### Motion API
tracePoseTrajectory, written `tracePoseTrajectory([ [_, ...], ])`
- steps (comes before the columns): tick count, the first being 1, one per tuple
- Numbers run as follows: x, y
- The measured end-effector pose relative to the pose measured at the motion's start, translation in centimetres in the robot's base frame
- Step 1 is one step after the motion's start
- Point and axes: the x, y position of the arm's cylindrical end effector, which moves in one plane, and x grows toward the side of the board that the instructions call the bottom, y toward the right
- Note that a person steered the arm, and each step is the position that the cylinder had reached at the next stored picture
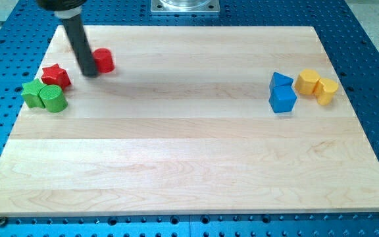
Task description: Move red circle at top right corner of the board
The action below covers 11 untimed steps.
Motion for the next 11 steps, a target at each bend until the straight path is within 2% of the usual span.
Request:
tracePoseTrajectory([
  [1,-4.1,7.0],
  [2,-6.0,4.0],
  [3,-7.1,5.9],
  [4,-8.1,11.5],
  [5,-11.5,7.6],
  [6,-11.2,14.6],
  [7,-8.2,26.4],
  [8,-6.7,23.6],
  [9,-6.9,30.5],
  [10,-6.2,33.0],
  [11,-7.3,35.3],
])
